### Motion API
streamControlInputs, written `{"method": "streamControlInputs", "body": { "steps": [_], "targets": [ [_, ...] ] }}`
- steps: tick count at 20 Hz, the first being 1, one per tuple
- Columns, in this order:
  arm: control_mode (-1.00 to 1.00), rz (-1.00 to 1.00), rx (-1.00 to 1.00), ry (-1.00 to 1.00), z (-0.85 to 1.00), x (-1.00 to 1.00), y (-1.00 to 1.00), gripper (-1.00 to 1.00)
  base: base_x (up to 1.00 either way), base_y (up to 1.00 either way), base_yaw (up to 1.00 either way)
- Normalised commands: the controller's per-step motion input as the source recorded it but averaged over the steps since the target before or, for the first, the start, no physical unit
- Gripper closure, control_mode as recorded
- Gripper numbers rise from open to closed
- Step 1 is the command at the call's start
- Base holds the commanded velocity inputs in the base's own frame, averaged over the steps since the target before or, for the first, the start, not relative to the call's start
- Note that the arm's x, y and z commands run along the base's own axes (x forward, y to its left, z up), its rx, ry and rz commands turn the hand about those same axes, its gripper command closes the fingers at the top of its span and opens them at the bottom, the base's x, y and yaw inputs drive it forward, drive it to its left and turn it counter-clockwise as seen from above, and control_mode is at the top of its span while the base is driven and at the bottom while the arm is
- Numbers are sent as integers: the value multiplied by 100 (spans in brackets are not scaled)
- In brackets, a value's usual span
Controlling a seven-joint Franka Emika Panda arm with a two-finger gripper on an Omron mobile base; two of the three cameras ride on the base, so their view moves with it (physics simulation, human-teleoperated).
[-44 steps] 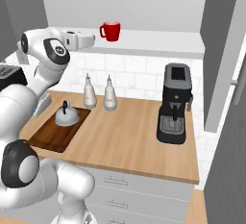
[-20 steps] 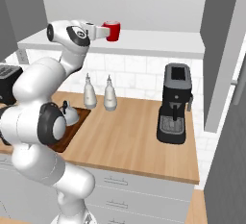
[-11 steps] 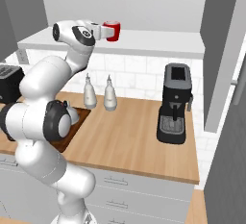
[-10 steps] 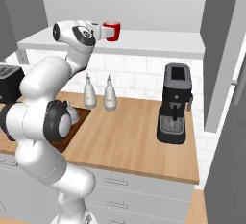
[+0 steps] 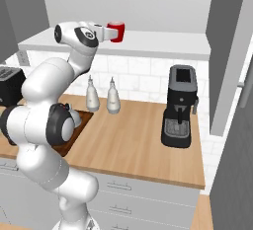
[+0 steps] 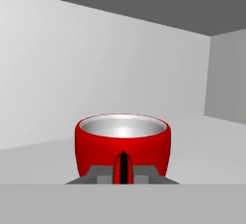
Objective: Pick the kettle from the counter and place it on the tray. Then pick the mug from the cabinet and place it on the tray. Then close the cabinet doors.
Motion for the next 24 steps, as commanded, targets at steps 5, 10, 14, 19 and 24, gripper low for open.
{"method": "streamControlInputs", "body": {
  "steps": [5, 10, 14, 19, 24],
  "targets": [
    [-100, 0, 0, 2, -4, 0, 0, 100, 0, 0, 0],
    [-100, 0, 0, 1, -3, 0, 0, 100, 0, 0, 0],
    [-100, -1, 0, 0, -9, -26, -9, 100, 0, 0, 0],
    [-100, 2, 0, -5, -19, -85, -28, 100, 0, 0, 0],
    [-100, 29, -1, -2, -1, -78, -19, 100, 0, 0, 0]
  ]
}}
